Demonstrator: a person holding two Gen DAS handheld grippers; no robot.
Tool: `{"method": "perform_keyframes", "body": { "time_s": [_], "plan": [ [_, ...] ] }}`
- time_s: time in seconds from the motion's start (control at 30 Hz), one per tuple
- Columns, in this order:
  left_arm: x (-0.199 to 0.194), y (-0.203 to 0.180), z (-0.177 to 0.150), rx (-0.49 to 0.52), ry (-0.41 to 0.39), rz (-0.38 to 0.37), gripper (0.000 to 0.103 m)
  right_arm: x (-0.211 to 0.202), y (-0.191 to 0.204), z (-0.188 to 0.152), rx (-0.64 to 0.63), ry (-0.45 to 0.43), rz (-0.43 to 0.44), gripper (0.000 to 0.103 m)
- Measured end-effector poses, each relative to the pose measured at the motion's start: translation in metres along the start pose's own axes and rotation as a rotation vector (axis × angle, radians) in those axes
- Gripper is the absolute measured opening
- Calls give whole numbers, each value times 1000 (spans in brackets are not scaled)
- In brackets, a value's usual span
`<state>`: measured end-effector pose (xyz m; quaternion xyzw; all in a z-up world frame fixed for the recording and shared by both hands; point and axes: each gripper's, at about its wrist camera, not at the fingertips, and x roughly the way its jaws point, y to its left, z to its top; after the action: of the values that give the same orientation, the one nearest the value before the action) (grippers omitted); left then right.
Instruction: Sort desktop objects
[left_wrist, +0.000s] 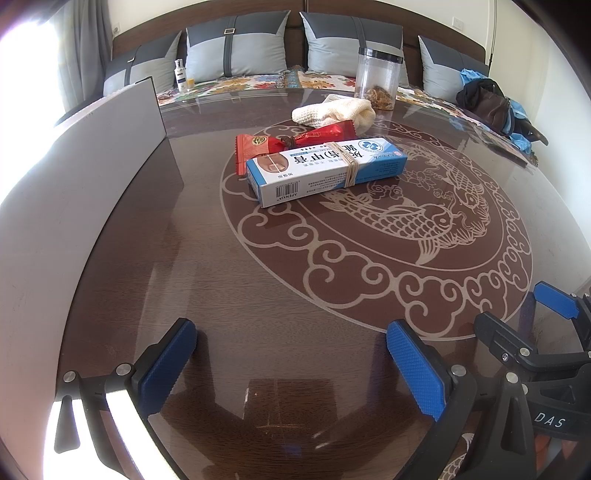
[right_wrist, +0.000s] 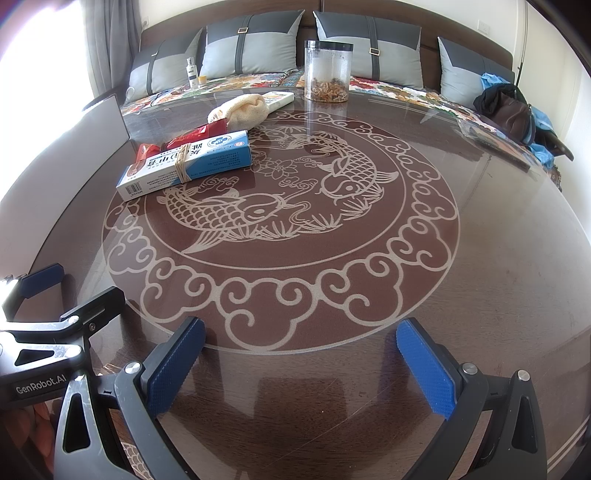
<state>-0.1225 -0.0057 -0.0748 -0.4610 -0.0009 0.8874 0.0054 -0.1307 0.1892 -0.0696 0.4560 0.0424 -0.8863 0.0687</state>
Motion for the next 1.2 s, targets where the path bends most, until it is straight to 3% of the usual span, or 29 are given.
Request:
{"method": "perform_keyframes", "body": {
  "time_s": [1.0,1.2],
  "plan": [
    [0,1,0,-2,0,-4,103,0,-1,0,0,0,0,103],
    [-8,11,11,63,-11,-55,103,0,0,0,0,0,0,103]
  ]
}}
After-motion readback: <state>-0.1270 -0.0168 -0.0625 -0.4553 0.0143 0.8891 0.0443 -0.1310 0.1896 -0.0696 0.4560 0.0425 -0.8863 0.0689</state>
